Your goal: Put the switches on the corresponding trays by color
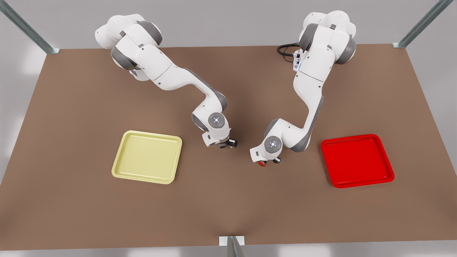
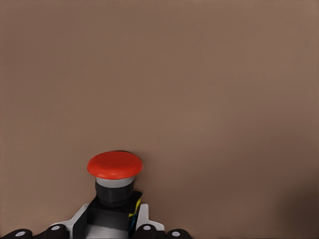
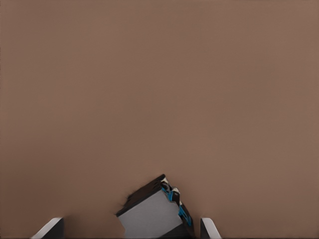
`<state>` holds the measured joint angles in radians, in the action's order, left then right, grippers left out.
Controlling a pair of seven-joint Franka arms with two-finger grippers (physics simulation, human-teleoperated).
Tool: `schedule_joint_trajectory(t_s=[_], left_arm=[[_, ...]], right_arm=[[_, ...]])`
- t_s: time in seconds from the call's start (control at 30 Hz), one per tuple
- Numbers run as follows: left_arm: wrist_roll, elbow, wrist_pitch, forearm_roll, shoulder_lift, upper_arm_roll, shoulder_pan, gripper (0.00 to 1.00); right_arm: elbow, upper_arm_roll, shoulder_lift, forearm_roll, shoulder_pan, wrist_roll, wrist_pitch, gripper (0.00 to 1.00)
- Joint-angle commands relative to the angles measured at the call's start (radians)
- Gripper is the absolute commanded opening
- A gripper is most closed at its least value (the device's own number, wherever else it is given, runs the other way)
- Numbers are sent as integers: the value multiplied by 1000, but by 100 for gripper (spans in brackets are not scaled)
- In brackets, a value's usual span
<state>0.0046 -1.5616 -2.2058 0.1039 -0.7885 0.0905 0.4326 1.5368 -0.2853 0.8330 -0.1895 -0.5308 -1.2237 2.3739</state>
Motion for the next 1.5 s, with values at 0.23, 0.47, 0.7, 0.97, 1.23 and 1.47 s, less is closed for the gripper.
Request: schedule_joint_trajectory(t_s=[0.23, 0.47, 0.7, 0.97, 1.23, 1.47], left_arm=[[0, 0, -14, 0, -11, 0, 0, 55], [0, 0, 0, 0, 5, -2, -2, 53], [0, 2, -14, -1, -8, -2, -2, 53], [2, 0, -6, -3, 18, -3, -8, 56], [181, -72, 69, -13, 133, -113, -15, 57], [572, -443, -20, -18, 391, -353, -14, 57]], right_arm=[[8, 2, 3, -22, 8, 50, 4, 59], [11, 3, 3, -22, 9, 187, -2, 54], [11, 3, 1, -22, 9, 207, 1, 67], [13, 3, 1, -21, 11, 231, 1, 51], [11, 3, -15, -18, 18, 225, -7, 51], [45, 2, -114, -18, 84, 236, -73, 51]])
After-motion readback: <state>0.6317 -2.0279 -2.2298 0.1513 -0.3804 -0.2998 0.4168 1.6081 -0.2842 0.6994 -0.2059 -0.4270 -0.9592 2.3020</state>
